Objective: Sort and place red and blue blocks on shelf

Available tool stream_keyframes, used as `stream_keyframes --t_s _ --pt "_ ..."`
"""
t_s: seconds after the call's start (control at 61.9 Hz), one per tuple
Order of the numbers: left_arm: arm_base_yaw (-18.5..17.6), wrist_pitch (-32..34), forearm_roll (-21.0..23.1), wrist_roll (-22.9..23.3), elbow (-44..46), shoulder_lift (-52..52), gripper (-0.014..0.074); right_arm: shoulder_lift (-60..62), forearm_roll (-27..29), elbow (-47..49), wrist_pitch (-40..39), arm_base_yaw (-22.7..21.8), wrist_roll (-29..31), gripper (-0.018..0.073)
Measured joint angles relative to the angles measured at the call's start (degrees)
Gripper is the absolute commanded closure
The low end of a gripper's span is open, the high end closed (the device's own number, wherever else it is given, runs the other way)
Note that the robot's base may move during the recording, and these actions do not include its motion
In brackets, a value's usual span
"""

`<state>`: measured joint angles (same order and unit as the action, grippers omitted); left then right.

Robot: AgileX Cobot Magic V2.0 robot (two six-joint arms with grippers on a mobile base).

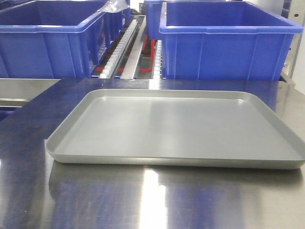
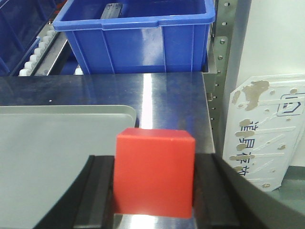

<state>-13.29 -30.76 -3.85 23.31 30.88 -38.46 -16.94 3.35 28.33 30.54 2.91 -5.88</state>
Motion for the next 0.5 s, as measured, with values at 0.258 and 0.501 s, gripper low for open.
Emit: stream_keyframes --t_s 0.258,0.501 --pt "0.0 0.0 0.0 0.0 0.0 0.0 0.0472 0.0 0.0 0.0 0.0 0.0 0.0 0.051" --pt "0.0 0.0 0.0 0.0 0.0 0.0 0.0472 0.0 0.0 0.0 0.0 0.0 0.0 0.051"
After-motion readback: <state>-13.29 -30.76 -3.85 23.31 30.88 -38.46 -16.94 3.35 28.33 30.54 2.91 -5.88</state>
